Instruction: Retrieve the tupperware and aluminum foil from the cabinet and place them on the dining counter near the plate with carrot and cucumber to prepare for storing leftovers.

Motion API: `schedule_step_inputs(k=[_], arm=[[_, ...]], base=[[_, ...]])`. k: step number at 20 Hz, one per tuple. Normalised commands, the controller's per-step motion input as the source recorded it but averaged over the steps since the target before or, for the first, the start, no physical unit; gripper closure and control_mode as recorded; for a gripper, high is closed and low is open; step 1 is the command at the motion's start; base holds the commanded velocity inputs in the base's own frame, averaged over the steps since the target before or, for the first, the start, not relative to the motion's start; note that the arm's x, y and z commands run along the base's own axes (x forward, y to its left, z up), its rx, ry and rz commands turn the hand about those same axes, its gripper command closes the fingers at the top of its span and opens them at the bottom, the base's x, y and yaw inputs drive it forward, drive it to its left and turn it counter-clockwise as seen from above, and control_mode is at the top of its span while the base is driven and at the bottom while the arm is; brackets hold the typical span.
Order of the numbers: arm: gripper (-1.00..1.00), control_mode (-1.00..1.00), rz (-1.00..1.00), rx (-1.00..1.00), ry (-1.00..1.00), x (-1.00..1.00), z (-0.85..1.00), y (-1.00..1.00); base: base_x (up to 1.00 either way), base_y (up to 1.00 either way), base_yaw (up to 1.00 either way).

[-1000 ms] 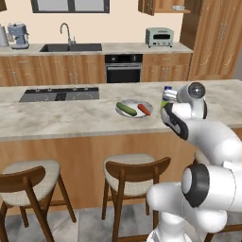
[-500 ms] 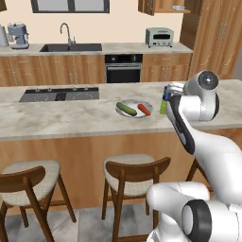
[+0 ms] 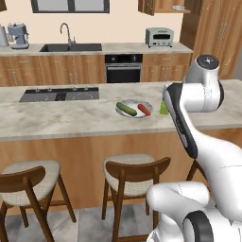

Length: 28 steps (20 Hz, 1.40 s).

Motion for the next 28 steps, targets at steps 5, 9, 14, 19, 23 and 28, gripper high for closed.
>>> schedule_step_inputs(k=[5, 9, 14, 19, 23, 28], arm=[[-1.00, -1.00, 0.00, 0.00, 0.17, -0.58, -0.30, 0.20], [-1.00, 1.00, 0.00, 0.00, 0.00, 0.00, 0.00, 0.00], [-1.00, 1.00, 0.00, 0.00, 0.00, 0.00, 0.00, 0.00], [-1.00, 1.00, 0.00, 0.00, 0.00, 0.00, 0.00, 0.00], [-1.00, 1.00, 0.00, 0.00, 0.00, 0.00, 0.00, 0.00], [-1.00, 1.00, 0.00, 0.00, 0.00, 0.00, 0.00, 0.00]], base=[[0.00, 0.00, 0.00], [-0.76, -0.05, -0.10], [-0.93, -0.65, -0.44], [-0.06, -0.81, -0.70], [0.30, -0.82, -0.66], [0.72, -0.78, -0.55]])
